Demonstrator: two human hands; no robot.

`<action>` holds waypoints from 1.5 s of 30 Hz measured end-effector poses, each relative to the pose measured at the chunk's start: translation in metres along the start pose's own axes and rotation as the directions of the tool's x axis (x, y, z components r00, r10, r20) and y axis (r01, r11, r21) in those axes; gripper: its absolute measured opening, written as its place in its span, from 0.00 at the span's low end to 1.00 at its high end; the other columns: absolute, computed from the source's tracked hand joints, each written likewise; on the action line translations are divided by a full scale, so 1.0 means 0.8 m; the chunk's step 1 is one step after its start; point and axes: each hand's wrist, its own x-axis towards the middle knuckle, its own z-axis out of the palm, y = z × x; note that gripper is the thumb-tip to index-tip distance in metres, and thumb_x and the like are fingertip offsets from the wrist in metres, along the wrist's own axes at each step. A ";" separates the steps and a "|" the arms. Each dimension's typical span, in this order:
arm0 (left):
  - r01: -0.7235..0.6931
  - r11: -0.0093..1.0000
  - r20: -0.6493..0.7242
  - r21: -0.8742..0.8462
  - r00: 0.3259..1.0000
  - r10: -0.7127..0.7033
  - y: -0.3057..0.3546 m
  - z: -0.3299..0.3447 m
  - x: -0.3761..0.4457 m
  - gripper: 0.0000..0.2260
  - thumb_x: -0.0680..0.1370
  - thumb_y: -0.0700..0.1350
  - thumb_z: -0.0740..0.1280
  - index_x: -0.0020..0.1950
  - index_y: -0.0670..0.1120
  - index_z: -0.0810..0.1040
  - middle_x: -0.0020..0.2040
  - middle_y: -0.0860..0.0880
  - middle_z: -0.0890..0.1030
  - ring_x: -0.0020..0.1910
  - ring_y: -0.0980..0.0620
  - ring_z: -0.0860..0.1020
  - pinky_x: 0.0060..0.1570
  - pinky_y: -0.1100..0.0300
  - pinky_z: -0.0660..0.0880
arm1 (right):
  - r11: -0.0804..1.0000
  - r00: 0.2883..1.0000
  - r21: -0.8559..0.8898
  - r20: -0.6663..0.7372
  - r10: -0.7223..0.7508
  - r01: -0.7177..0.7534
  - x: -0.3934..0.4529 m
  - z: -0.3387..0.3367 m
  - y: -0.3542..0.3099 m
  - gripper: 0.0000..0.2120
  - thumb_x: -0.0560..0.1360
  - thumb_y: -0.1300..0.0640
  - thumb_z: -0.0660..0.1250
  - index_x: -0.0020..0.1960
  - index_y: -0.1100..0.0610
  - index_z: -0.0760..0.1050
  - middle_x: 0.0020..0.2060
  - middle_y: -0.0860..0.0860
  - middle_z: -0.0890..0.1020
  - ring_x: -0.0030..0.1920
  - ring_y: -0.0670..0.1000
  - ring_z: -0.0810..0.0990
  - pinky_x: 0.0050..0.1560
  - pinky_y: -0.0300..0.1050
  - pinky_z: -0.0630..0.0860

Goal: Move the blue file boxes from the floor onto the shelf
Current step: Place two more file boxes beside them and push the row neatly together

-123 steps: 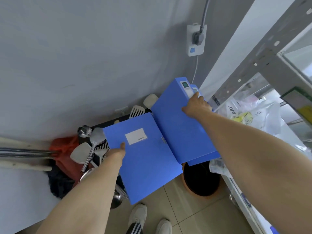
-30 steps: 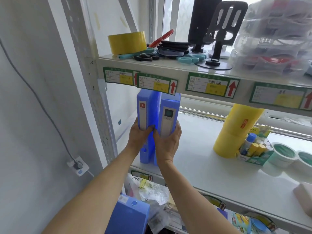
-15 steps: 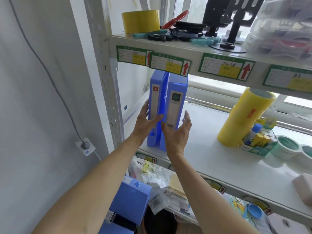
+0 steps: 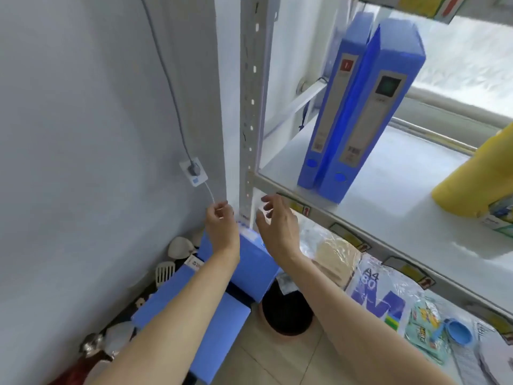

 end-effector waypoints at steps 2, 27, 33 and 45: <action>0.133 0.989 -0.041 0.065 0.991 -0.130 -0.042 -0.038 0.015 0.02 0.76 0.41 0.60 0.46 0.45 0.71 0.40 0.43 0.75 0.37 0.47 0.71 0.37 0.55 0.67 | 0.986 0.975 -0.166 0.219 0.037 0.000 -0.004 0.033 0.020 0.16 0.78 0.53 0.62 0.65 0.54 0.71 0.60 0.53 0.76 0.58 0.57 0.78 0.57 0.54 0.73; 0.828 0.553 -0.558 0.098 0.506 -0.658 -0.408 -0.276 0.073 0.41 0.70 0.66 0.69 0.69 0.37 0.65 0.60 0.37 0.77 0.52 0.35 0.80 0.52 0.41 0.79 | 0.712 0.834 -0.700 0.424 0.353 0.054 0.073 0.270 0.182 0.40 0.75 0.35 0.63 0.74 0.62 0.59 0.68 0.60 0.70 0.67 0.62 0.72 0.62 0.57 0.70; 0.801 0.597 -0.508 0.036 0.529 -0.679 -0.415 -0.274 0.074 0.28 0.72 0.59 0.72 0.60 0.40 0.73 0.43 0.43 0.76 0.44 0.40 0.78 0.54 0.41 0.79 | 0.797 0.846 -0.604 0.429 0.315 0.010 0.072 0.278 0.191 0.35 0.76 0.41 0.65 0.72 0.63 0.61 0.66 0.59 0.72 0.66 0.62 0.73 0.61 0.58 0.72; 0.709 0.705 -0.353 -0.016 0.655 -0.668 -0.377 -0.262 0.056 0.22 0.69 0.55 0.74 0.55 0.44 0.76 0.52 0.43 0.81 0.53 0.40 0.80 0.59 0.42 0.76 | 0.874 0.830 -0.485 0.492 0.263 0.011 0.040 0.274 0.153 0.31 0.71 0.52 0.74 0.66 0.62 0.63 0.57 0.59 0.75 0.55 0.63 0.79 0.56 0.59 0.76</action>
